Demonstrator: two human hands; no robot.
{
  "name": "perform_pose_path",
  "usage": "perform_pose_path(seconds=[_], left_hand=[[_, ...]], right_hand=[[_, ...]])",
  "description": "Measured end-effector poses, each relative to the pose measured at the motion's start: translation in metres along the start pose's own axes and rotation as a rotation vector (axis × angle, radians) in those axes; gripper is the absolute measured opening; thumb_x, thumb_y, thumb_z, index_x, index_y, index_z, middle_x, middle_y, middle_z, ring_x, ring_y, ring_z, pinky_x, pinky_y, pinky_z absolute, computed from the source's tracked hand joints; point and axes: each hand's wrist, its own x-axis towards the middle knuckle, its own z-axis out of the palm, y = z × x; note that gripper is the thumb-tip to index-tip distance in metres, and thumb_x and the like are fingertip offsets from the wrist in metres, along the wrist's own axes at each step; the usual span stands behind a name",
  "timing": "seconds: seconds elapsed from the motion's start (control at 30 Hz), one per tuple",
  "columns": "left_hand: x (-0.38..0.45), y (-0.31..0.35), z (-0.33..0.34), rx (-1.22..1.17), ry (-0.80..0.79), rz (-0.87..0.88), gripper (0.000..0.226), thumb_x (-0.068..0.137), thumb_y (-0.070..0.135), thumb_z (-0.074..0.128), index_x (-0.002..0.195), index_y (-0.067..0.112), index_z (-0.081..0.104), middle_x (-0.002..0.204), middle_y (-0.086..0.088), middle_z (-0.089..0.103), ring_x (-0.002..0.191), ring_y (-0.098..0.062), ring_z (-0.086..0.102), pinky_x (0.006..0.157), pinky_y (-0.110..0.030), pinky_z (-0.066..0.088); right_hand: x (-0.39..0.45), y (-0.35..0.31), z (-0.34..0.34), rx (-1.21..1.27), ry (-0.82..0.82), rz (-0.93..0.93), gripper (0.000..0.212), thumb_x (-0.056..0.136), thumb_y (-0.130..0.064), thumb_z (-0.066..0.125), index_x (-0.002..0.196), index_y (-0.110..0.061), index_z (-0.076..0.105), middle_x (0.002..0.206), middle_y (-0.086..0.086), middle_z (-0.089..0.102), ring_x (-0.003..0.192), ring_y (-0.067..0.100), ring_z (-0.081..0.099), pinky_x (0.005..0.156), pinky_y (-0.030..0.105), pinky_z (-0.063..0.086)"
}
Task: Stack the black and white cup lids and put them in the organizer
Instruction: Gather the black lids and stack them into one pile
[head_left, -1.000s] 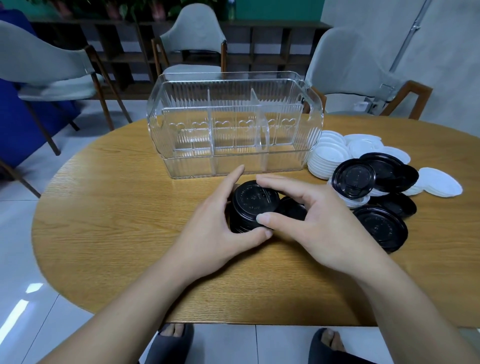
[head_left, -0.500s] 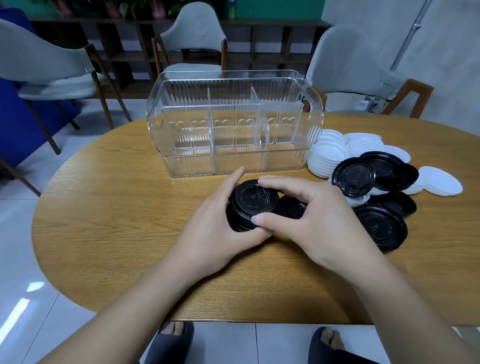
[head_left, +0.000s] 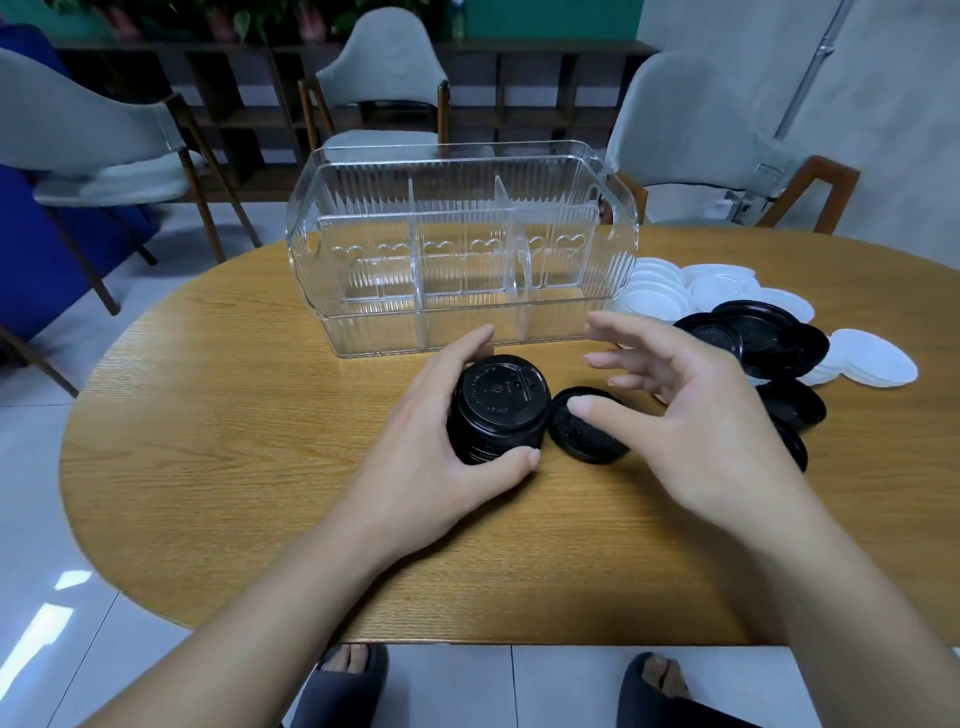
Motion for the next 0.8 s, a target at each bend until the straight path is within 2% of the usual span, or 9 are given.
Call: perform_pose_path(seconds=[0.13, 0.23, 0.27, 0.33, 0.43, 0.57, 0.8], left_hand=[[0.0, 0.007, 0.0, 0.004, 0.056, 0.096, 0.098, 0.085, 0.04, 0.097, 0.167, 0.036, 0.043, 0.159, 0.018, 0.051, 0.154, -0.004, 0.046, 0.124, -0.021, 0.036], [0.002, 0.008, 0.002, 0.018, 0.137, 0.174, 0.072, 0.094, 0.037, 0.088, 0.159, 0.026, 0.057, 0.155, 0.009, 0.057, 0.152, -0.011, 0.051, 0.122, -0.02, 0.037], [0.002, 0.007, 0.004, 0.014, 0.147, 0.183, 0.065, 0.097, 0.036, 0.086, 0.156, 0.024, 0.061, 0.153, 0.007, 0.059, 0.151, -0.013, 0.052, 0.122, -0.021, 0.038], [0.003, 0.005, 0.007, 0.001, 0.14, 0.184, 0.055, 0.1, 0.035, 0.082, 0.151, 0.022, 0.065, 0.15, 0.007, 0.061, 0.149, -0.016, 0.055, 0.121, -0.024, 0.041], [0.003, 0.004, 0.009, -0.019, 0.104, 0.174, 0.051, 0.102, 0.035, 0.08, 0.149, 0.022, 0.068, 0.148, 0.009, 0.064, 0.146, -0.014, 0.057, 0.119, -0.024, 0.043], [0.002, 0.003, 0.009, -0.037, 0.097, 0.169, 0.051, 0.101, 0.032, 0.081, 0.149, 0.022, 0.067, 0.148, 0.009, 0.064, 0.146, -0.015, 0.058, 0.118, -0.021, 0.041], [0.003, 0.001, 0.009, -0.032, 0.097, 0.181, 0.052, 0.101, 0.031, 0.081, 0.15, 0.021, 0.067, 0.148, 0.008, 0.064, 0.146, -0.014, 0.058, 0.119, -0.022, 0.041]], right_hand=[[-0.006, 0.009, -0.001, -0.172, -0.011, 0.029, 0.051, 0.088, -0.025, 0.091, 0.133, -0.039, 0.074, 0.122, -0.025, 0.076, 0.117, -0.002, 0.07, 0.104, 0.033, 0.057], [-0.01, 0.01, 0.003, -0.328, -0.054, 0.029, 0.044, 0.086, -0.039, 0.091, 0.127, -0.037, 0.076, 0.112, -0.025, 0.074, 0.11, -0.005, 0.066, 0.1, 0.019, 0.051], [-0.011, 0.01, 0.005, -0.38, -0.083, 0.024, 0.044, 0.084, -0.044, 0.091, 0.125, -0.037, 0.075, 0.11, -0.024, 0.071, 0.109, -0.004, 0.065, 0.099, 0.018, 0.049], [-0.011, 0.011, 0.009, -0.494, -0.134, 0.01, 0.043, 0.083, -0.053, 0.089, 0.12, -0.037, 0.074, 0.108, -0.023, 0.066, 0.105, 0.0, 0.062, 0.101, 0.027, 0.05], [-0.01, 0.013, 0.012, -0.589, -0.136, -0.003, 0.034, 0.083, -0.057, 0.087, 0.105, -0.036, 0.072, 0.099, -0.02, 0.063, 0.098, 0.005, 0.059, 0.102, 0.041, 0.049], [-0.01, 0.013, 0.014, -0.593, -0.155, -0.02, 0.028, 0.084, -0.057, 0.086, 0.095, -0.035, 0.074, 0.092, -0.017, 0.063, 0.093, 0.009, 0.061, 0.098, 0.043, 0.049], [-0.009, 0.015, 0.02, -0.611, -0.099, -0.051, 0.012, 0.094, -0.038, 0.084, 0.087, -0.03, 0.08, 0.086, -0.016, 0.066, 0.088, 0.014, 0.061, 0.093, 0.043, 0.049]])
